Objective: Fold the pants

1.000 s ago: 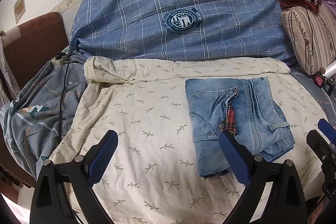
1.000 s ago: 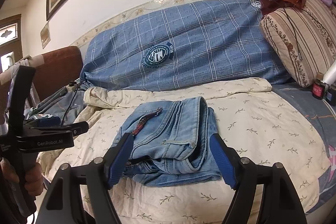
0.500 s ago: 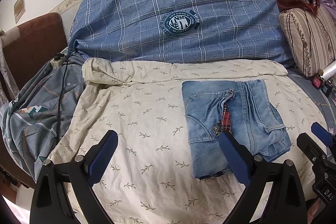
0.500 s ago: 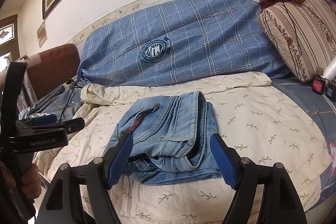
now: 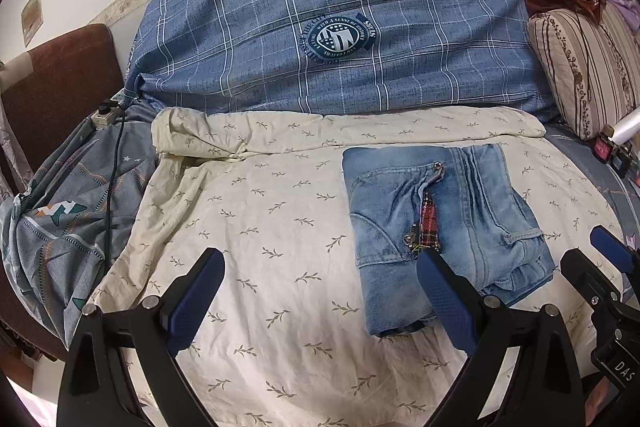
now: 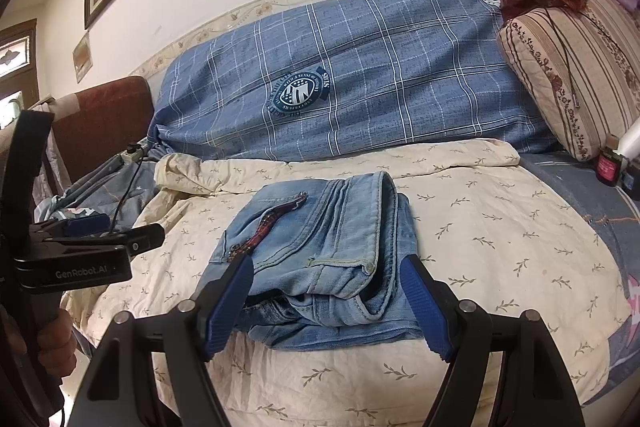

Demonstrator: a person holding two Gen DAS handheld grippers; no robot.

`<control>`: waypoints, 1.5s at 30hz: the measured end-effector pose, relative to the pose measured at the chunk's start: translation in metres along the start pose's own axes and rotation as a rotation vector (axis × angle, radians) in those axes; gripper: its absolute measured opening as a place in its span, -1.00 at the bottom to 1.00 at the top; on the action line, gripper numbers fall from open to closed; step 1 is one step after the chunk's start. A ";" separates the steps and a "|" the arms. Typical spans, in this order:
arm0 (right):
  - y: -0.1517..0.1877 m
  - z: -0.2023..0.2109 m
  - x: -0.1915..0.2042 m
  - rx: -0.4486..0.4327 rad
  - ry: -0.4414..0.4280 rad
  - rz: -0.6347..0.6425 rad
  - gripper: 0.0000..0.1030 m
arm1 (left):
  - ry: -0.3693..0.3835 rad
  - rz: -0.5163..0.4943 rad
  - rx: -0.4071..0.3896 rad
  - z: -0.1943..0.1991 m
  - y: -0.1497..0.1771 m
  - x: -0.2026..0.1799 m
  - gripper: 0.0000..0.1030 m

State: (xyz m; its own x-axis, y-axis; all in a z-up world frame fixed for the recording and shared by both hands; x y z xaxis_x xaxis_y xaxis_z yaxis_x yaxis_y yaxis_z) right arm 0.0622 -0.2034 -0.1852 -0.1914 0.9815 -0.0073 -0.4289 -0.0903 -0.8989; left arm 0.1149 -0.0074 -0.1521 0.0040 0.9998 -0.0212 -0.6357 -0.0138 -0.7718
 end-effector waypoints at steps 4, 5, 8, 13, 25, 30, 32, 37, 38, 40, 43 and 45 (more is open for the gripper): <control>0.000 0.000 0.000 0.001 -0.001 0.000 0.53 | 0.002 -0.004 -0.004 0.001 -0.001 -0.002 0.88; 0.000 0.000 -0.001 0.000 -0.002 -0.001 0.53 | 0.002 -0.006 -0.004 0.001 -0.001 -0.002 0.88; 0.000 0.000 -0.001 0.002 -0.002 -0.004 0.52 | 0.002 -0.010 -0.003 0.001 -0.001 -0.002 0.88; 0.000 0.000 -0.003 0.001 -0.002 -0.009 0.53 | 0.005 -0.009 0.000 0.001 -0.001 -0.003 0.88; 0.000 -0.002 -0.002 0.004 -0.005 -0.009 0.53 | 0.007 -0.020 -0.003 0.001 -0.002 -0.004 0.88; -0.001 -0.003 -0.002 0.004 -0.008 -0.009 0.53 | 0.008 -0.016 -0.006 0.002 -0.002 -0.005 0.88; -0.001 -0.003 -0.002 0.004 -0.010 -0.011 0.53 | 0.009 -0.017 -0.005 0.002 -0.002 -0.006 0.88; -0.002 -0.002 -0.002 0.000 -0.011 -0.012 0.53 | 0.015 -0.020 -0.005 0.003 -0.001 -0.008 0.88; -0.003 -0.002 -0.002 0.000 -0.011 -0.012 0.53 | 0.018 -0.020 -0.006 0.004 -0.001 -0.009 0.88; -0.003 -0.002 -0.002 -0.003 -0.011 -0.012 0.53 | 0.020 -0.019 -0.007 0.005 -0.001 -0.009 0.88; -0.004 -0.001 -0.002 -0.004 -0.010 -0.016 0.53 | 0.024 -0.015 -0.010 0.006 -0.002 -0.010 0.88; -0.004 -0.001 -0.003 -0.004 -0.010 -0.016 0.53 | 0.026 -0.013 -0.013 0.008 -0.002 -0.010 0.88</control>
Point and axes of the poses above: each gripper's, at about its wrist camera, not at the fingertips, and z roughly against the way its jaws point, x to its left, y to its underside, the point moved 8 cm from there along -z, roughly the way its jaws point, and after that the axes turned 11 degrees about z, right-handed, at the moved point
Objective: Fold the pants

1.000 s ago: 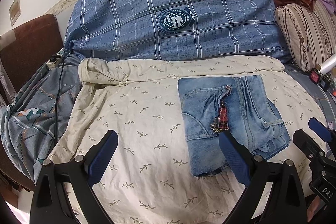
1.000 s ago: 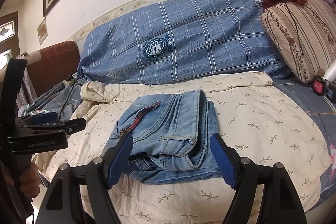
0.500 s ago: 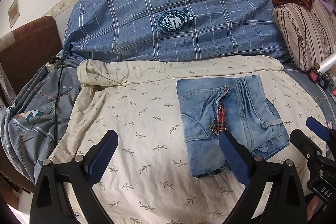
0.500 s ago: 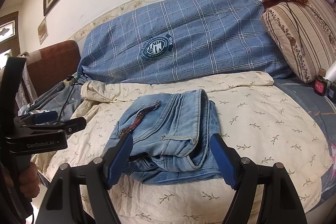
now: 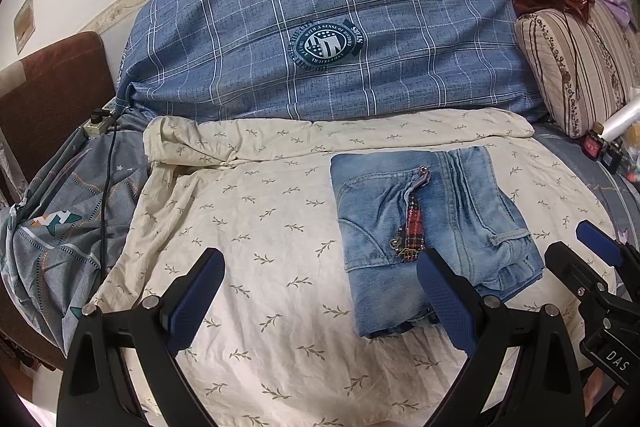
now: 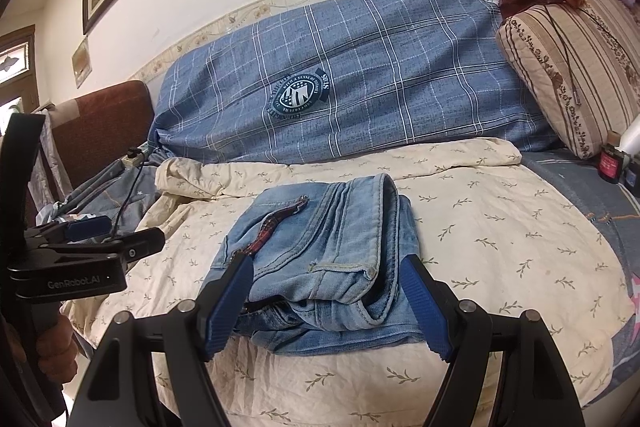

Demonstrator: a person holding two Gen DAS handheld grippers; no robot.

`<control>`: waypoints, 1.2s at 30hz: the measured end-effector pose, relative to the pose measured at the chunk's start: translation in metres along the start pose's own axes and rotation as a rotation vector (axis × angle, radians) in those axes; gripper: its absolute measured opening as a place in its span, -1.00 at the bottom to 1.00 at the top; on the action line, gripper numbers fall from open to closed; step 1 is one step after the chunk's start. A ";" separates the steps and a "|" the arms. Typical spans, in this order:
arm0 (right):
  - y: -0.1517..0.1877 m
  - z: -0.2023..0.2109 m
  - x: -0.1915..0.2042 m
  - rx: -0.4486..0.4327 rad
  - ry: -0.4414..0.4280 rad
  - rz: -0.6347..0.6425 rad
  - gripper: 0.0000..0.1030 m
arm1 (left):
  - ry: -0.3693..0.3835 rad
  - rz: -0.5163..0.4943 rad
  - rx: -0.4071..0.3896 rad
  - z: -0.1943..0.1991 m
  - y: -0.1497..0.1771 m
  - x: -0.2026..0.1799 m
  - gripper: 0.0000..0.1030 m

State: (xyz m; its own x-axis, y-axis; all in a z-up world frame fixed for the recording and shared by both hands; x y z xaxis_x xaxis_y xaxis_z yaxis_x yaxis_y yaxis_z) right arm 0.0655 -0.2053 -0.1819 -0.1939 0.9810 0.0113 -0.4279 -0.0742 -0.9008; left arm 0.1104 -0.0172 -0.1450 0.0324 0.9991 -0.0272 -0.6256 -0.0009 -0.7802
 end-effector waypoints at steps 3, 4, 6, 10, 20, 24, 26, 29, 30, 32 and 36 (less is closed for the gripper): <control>0.000 0.000 0.001 0.002 0.000 0.002 0.53 | 0.007 0.000 0.001 0.001 0.000 -0.002 0.88; 0.000 0.000 0.001 0.003 -0.001 0.004 0.53 | 0.008 -0.001 0.000 0.002 0.000 -0.002 0.88; 0.000 0.000 0.001 0.003 -0.001 0.007 0.53 | 0.014 -0.001 0.000 0.002 0.000 -0.003 0.88; 0.000 0.000 0.002 0.004 0.000 0.009 0.53 | 0.020 0.002 0.000 0.004 0.000 -0.003 0.88; 0.001 -0.001 0.004 0.006 0.002 0.015 0.53 | 0.036 0.003 0.008 0.004 0.002 -0.005 0.88; 0.002 -0.002 0.005 0.007 0.002 0.019 0.53 | 0.041 0.006 0.011 0.003 0.003 -0.005 0.88; 0.002 -0.002 0.006 0.009 0.001 0.018 0.53 | 0.041 0.008 0.014 0.003 0.003 -0.005 0.88; 0.002 -0.003 0.007 0.013 0.000 0.020 0.53 | 0.044 0.007 0.019 0.001 0.004 -0.005 0.88; 0.002 -0.003 0.007 0.013 -0.001 0.022 0.53 | 0.046 0.006 0.022 0.001 0.005 -0.006 0.88; 0.003 -0.004 0.008 0.015 -0.001 0.026 0.53 | 0.050 0.002 0.024 0.000 0.006 -0.006 0.88; 0.003 -0.005 0.009 0.017 0.001 0.031 0.53 | 0.059 -0.009 0.027 -0.002 0.008 -0.009 0.88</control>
Point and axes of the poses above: each gripper's, at about its wrist camera, not at the fingertips, and z roughly against the way its jaws point, x to its left, y to its underside, the point moved 8 cm from there along -z, roughly the way its jaws point, and after that the axes turned 11 degrees about z, right-handed, at the moved point
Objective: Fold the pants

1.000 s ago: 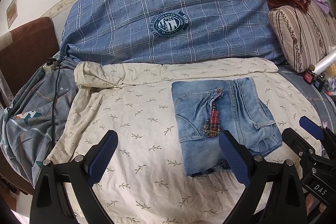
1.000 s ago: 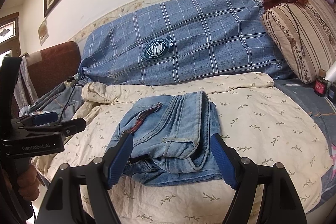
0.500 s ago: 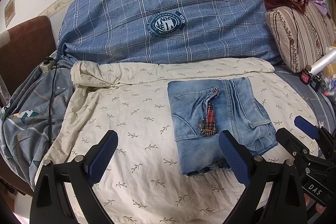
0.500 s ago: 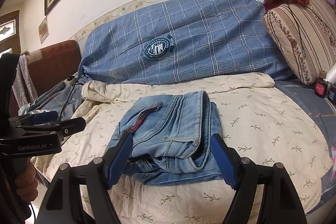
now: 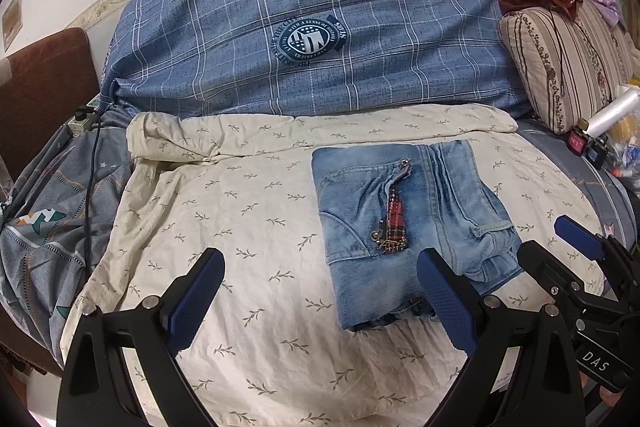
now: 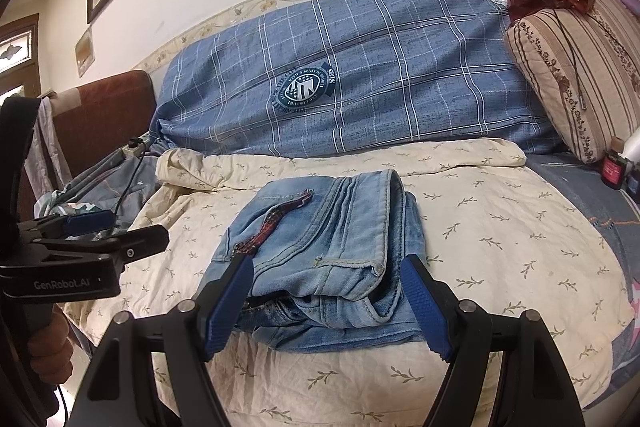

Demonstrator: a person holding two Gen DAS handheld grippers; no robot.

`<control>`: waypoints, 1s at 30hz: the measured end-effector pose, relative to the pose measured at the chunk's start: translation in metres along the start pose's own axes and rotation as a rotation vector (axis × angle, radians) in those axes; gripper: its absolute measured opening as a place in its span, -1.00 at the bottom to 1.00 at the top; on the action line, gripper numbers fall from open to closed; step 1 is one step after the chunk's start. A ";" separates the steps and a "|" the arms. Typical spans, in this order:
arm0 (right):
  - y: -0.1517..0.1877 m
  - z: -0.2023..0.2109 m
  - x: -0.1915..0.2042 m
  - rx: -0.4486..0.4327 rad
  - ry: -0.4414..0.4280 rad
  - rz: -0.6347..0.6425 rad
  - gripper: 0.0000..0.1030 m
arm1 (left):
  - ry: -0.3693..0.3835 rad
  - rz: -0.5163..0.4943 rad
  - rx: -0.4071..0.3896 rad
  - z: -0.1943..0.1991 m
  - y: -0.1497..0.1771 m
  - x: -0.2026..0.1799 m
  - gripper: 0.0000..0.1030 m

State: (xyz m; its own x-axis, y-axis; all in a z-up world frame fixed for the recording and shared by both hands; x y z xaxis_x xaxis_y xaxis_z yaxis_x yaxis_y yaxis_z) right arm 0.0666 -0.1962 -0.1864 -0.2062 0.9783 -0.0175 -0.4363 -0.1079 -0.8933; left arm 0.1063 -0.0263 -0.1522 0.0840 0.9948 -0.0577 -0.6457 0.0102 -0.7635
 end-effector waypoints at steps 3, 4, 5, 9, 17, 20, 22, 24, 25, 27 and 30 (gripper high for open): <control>0.001 -0.002 0.000 0.005 0.001 0.000 0.53 | 0.005 -0.006 0.001 -0.001 0.001 -0.001 0.88; 0.001 -0.002 0.000 0.007 0.002 0.000 0.53 | 0.008 -0.006 0.003 -0.001 0.001 -0.001 0.88; 0.001 -0.003 0.000 0.008 0.001 0.000 0.53 | 0.010 -0.006 0.003 -0.002 0.002 -0.001 0.88; 0.003 -0.007 0.003 0.020 0.002 0.012 0.53 | 0.023 -0.008 0.003 -0.002 0.001 -0.001 0.88; 0.005 -0.013 0.005 0.036 -0.001 0.013 0.53 | 0.033 -0.022 0.004 -0.003 0.003 -0.001 0.88; 0.006 -0.015 0.007 0.043 -0.002 0.017 0.53 | 0.038 -0.018 0.007 -0.005 0.003 0.001 0.88; 0.006 -0.017 0.008 0.047 -0.003 0.022 0.53 | 0.040 -0.018 0.008 -0.005 0.003 0.001 0.88; 0.007 -0.018 0.009 0.052 -0.003 0.027 0.53 | 0.042 -0.019 0.010 -0.006 0.003 0.002 0.88; 0.007 -0.019 0.010 0.054 -0.004 0.030 0.53 | 0.050 -0.020 0.013 -0.007 0.004 0.002 0.88; 0.008 -0.020 0.012 0.057 -0.006 0.034 0.53 | 0.058 -0.029 0.016 -0.007 0.005 0.000 0.88; 0.009 -0.022 0.014 0.061 -0.007 0.040 0.53 | 0.068 -0.037 0.019 -0.008 0.006 -0.001 0.88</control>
Point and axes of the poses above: each gripper's, at about its wrist camera, not at the fingertips, and z roughly against the way its jaws point, x to its left, y to its underside, the point moved 8 cm from there along -z, roughly the way its jaws point, and after that the axes turned 11 degrees about z, right-handed, at the moved point
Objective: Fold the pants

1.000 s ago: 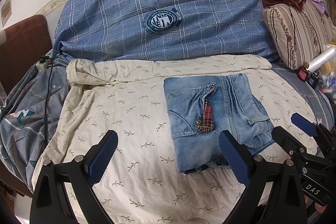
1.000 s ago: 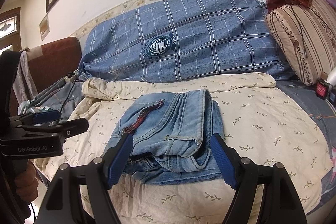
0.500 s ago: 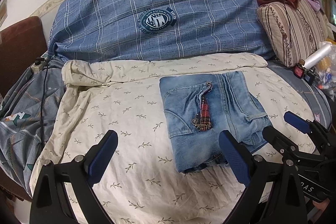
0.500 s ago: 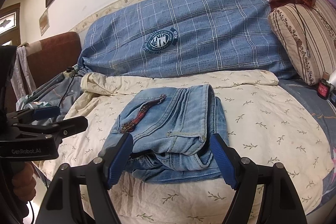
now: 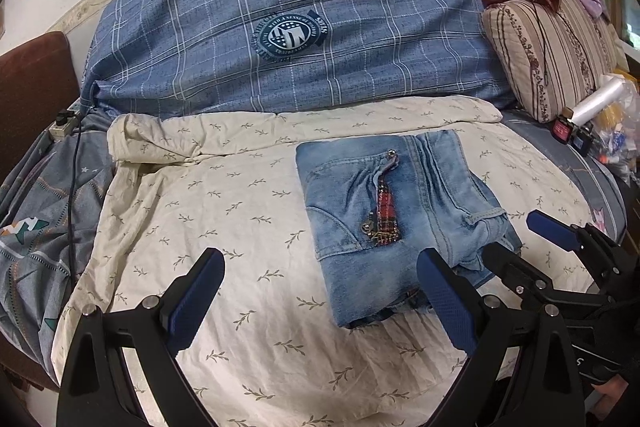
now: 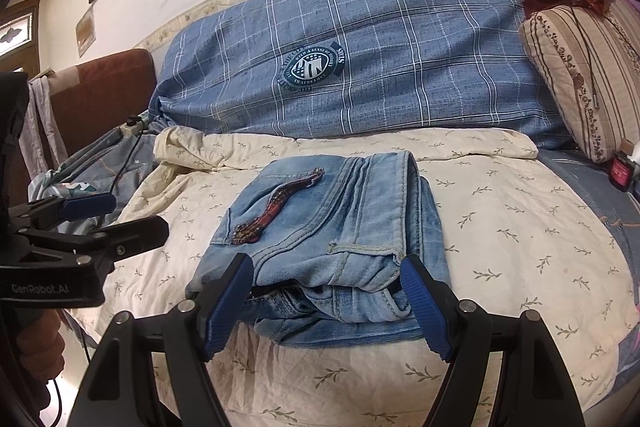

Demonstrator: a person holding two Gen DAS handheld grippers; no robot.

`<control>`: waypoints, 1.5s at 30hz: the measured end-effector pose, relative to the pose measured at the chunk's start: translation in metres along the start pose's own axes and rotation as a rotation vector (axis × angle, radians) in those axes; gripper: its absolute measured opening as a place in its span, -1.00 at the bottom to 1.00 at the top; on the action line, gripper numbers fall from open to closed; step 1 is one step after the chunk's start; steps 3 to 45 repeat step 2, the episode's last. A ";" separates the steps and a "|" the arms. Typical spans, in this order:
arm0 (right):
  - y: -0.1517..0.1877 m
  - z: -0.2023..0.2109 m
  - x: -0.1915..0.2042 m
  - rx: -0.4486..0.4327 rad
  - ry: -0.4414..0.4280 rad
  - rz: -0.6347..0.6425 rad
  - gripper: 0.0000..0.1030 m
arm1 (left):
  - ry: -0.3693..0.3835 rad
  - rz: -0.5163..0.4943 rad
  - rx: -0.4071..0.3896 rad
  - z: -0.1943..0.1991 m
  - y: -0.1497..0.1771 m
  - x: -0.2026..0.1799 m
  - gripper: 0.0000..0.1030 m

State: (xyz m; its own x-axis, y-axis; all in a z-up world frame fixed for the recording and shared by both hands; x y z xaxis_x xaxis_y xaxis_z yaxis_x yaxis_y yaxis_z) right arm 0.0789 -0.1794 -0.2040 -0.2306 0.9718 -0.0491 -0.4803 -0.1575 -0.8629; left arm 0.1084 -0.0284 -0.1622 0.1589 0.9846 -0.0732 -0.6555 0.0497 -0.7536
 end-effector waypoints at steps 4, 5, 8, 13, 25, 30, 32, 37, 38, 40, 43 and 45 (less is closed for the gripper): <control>0.000 -0.001 0.001 0.003 0.000 0.004 0.53 | -0.001 0.014 0.003 -0.002 -0.001 0.002 0.88; 0.000 -0.001 0.001 0.003 0.000 0.004 0.53 | -0.001 0.014 0.003 -0.002 -0.001 0.002 0.88; 0.000 -0.001 0.001 0.003 0.000 0.004 0.53 | -0.001 0.014 0.003 -0.002 -0.001 0.002 0.88; 0.000 -0.001 0.001 0.003 0.000 0.004 0.53 | -0.001 0.014 0.003 -0.002 -0.001 0.002 0.88; 0.000 -0.001 0.001 0.003 0.000 0.004 0.53 | -0.001 0.014 0.003 -0.002 -0.001 0.002 0.88; 0.000 -0.001 0.001 0.003 0.000 0.004 0.53 | -0.001 0.014 0.003 -0.002 -0.001 0.002 0.88; 0.000 -0.001 0.001 0.003 0.000 0.004 0.53 | -0.001 0.014 0.003 -0.002 -0.001 0.002 0.88; 0.000 -0.001 0.001 0.003 0.000 0.004 0.53 | -0.001 0.014 0.003 -0.002 -0.001 0.002 0.88; 0.000 -0.001 0.001 0.003 0.000 0.004 0.53 | -0.001 0.014 0.003 -0.002 -0.001 0.002 0.88; 0.000 -0.001 0.001 0.003 0.000 0.004 0.53 | -0.001 0.014 0.003 -0.002 -0.001 0.002 0.88; 0.000 -0.001 0.001 0.003 0.000 0.004 0.53 | -0.001 0.014 0.003 -0.002 -0.001 0.002 0.88; 0.000 -0.001 0.001 0.003 0.000 0.004 0.53 | -0.001 0.014 0.003 -0.002 -0.001 0.002 0.88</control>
Point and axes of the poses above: each gripper's, at about its wrist camera, not at the fingertips, and z roughly against the way its jaws point, x to its left, y to its underside, the point moved 8 cm from there along -z, roughly the way its jaws point, and after that the axes turned 11 degrees about z, right-handed, at the moved point
